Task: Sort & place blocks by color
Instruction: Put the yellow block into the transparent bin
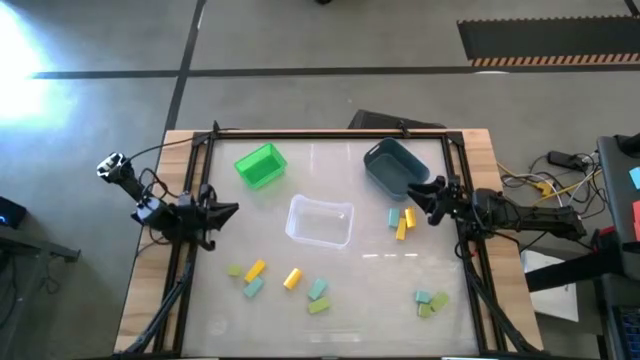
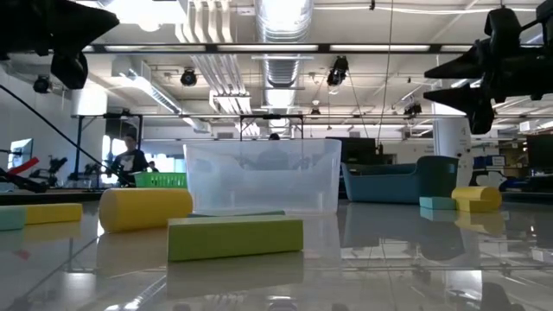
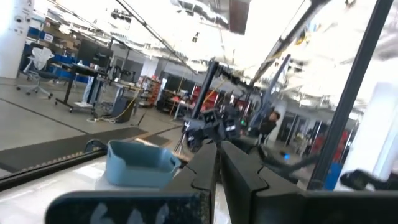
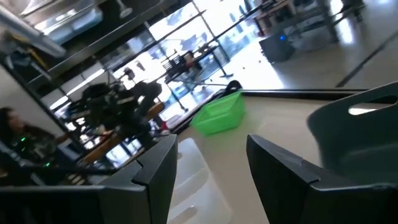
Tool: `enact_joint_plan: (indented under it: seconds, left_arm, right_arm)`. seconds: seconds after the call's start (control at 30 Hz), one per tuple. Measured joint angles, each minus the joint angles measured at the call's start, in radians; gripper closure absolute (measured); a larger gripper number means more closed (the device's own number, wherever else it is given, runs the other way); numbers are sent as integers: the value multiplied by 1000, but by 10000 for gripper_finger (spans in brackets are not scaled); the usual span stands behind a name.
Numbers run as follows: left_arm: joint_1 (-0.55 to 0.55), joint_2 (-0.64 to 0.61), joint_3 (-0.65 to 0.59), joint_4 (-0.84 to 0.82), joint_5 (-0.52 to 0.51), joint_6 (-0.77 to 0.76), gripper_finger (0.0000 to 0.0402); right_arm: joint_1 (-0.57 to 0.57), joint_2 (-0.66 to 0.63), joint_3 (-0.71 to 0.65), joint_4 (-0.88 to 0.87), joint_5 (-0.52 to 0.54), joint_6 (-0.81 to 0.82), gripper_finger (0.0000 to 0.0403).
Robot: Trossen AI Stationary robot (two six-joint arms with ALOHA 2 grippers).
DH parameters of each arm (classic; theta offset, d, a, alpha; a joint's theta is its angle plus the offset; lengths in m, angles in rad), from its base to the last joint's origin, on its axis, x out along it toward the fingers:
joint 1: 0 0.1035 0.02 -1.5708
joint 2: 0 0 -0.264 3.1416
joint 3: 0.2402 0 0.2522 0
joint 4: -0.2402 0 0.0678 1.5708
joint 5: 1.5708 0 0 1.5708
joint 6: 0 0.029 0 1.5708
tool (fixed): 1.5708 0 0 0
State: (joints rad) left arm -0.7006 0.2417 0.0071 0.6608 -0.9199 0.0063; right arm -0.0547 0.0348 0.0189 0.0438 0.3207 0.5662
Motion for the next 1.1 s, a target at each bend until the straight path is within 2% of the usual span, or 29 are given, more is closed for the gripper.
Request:
enact_joint_plan:
  seconds: [0.1, 0.27, 0.57, 0.77, 0.97, 1.1]
  left_arm:
    - [1, 0, 1, 77, 0, 50, 395]
    - [1, 0, 24, 206, 0, 252, 395]
    - [1, 0, 65, 297, 0, 565, 395]
    - [1, 0, 65, 438, 0, 748, 395]
    - [1, 0, 65, 528, 6, 871, 395]
    - [1, 0, 65, 570, 49, 920, 395]
  right_arm:
    - [0, 0, 0, 25, 5, 6, 220]
    - [3, 16, 3, 173, -12, 9, 220]
    - [2, 157, 3, 437, -13, -95, 231]
    - [2, 240, 5, 471, -5, -98, 244]
    - [2, 290, 19, 510, 5, -89, 255]
    - [3, 337, 69, 506, -5, -106, 259]
